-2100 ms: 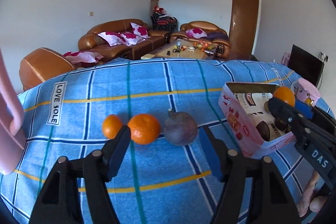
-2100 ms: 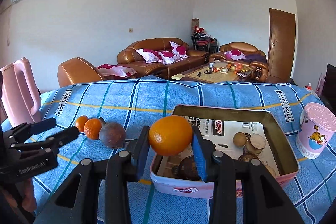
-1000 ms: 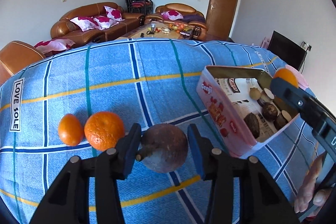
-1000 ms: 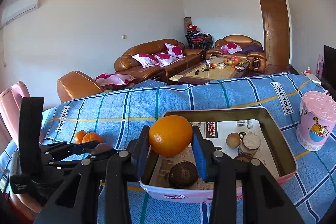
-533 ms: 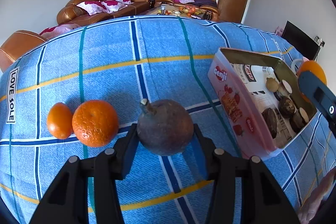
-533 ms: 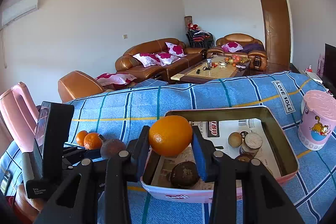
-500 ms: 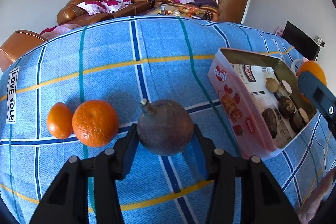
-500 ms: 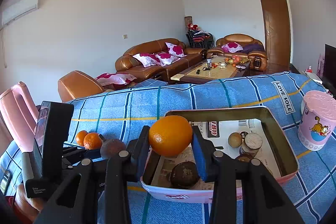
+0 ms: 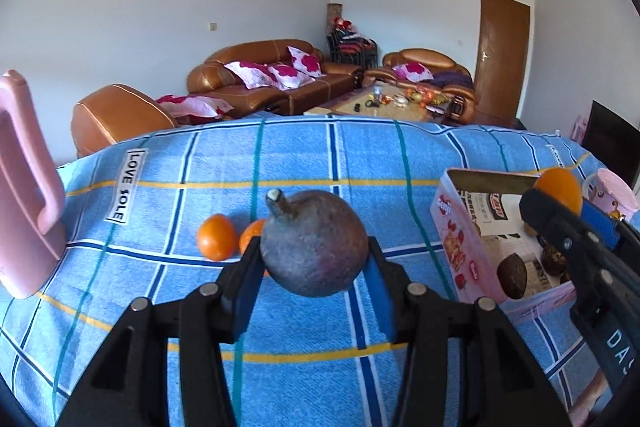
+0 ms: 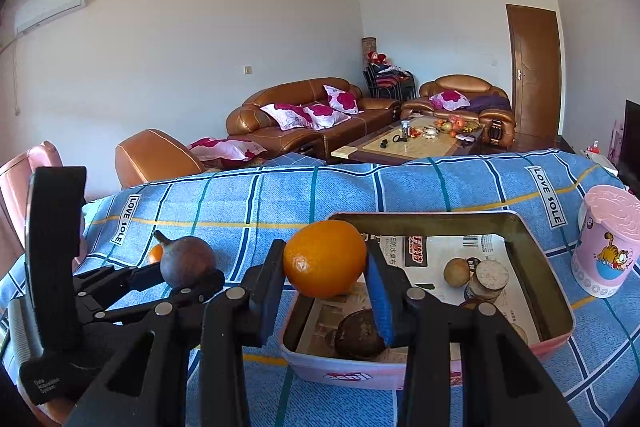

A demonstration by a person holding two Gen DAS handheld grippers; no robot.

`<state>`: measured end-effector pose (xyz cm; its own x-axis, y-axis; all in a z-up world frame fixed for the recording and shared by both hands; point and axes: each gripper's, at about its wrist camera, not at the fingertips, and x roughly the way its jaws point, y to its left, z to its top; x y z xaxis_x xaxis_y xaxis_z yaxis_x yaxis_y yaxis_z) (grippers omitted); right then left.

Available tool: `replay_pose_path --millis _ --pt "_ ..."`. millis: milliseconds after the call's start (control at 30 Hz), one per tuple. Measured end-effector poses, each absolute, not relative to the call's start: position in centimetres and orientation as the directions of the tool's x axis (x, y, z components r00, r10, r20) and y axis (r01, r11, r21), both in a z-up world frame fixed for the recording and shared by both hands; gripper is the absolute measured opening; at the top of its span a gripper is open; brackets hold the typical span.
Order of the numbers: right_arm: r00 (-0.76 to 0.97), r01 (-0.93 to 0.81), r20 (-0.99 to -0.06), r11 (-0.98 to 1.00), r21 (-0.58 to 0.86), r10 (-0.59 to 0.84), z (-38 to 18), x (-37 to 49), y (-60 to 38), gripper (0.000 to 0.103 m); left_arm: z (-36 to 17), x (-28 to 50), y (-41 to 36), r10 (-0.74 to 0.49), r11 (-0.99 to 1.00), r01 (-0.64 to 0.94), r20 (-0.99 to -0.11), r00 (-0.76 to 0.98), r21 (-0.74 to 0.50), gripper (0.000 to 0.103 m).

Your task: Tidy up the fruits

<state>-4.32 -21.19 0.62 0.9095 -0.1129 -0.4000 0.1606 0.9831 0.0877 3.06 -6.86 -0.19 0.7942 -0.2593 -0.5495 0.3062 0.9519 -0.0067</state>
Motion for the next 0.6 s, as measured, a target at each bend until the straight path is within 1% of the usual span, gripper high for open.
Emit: replay_pose_path --millis 167,300,600 --pt "0.923 0.14 -0.37 0.989 0.054 -0.11 0.6 -4.6 -20.2 0.041 0.2 1.5 -5.5 -0.184 0.975 0.223 -0.487 0.854 0.023 0.05" --pt "0.927 0.142 -0.356 0.989 0.034 -0.121 0.6 -4.8 -19.8 0.041 0.4 0.5 -5.1 -0.157 0.979 0.2 -0.45 0.879 0.049 0.05" --pt "0.924 0.174 -0.345 0.985 -0.004 -0.165 0.7 -5.2 -19.0 0.041 0.3 -0.1 -4.7 -0.146 0.981 0.187 -0.442 0.885 0.05 0.05"
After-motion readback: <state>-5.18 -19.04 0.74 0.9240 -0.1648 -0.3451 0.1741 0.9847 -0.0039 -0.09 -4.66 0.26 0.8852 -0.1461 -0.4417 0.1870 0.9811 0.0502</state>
